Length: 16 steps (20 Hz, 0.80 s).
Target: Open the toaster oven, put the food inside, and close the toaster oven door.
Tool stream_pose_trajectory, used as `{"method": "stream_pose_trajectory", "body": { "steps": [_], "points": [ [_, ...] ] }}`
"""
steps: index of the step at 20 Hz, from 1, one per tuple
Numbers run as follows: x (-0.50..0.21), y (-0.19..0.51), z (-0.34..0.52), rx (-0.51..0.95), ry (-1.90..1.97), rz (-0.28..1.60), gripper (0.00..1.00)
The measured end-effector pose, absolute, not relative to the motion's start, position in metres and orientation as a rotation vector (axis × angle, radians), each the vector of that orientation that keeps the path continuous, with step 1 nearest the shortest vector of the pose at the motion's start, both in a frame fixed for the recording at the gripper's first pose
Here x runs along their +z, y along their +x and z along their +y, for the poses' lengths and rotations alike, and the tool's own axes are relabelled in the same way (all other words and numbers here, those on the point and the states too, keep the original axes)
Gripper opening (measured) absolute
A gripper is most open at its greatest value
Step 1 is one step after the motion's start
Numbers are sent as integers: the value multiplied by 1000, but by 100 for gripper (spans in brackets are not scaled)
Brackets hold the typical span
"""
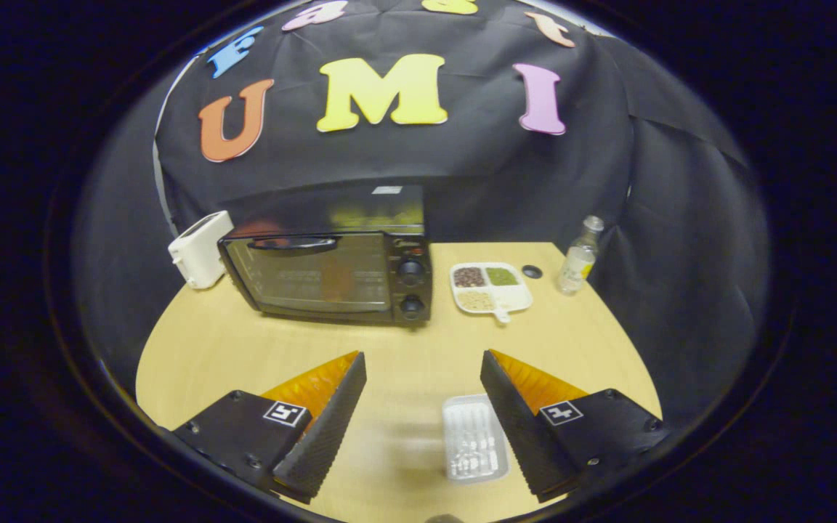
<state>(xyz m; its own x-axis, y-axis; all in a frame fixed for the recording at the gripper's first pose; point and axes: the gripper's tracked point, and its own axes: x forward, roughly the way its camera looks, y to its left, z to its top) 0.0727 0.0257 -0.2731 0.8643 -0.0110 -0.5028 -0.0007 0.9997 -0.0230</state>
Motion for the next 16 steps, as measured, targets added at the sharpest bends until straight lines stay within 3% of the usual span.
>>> {"method": "stream_pose_trajectory", "body": {
  "steps": [9, 16],
  "points": [
    [-135, 18, -106, -75, -76, 264, 100],
    [-36, -22, -140, -2, -23, 33, 100]
  ]
}}
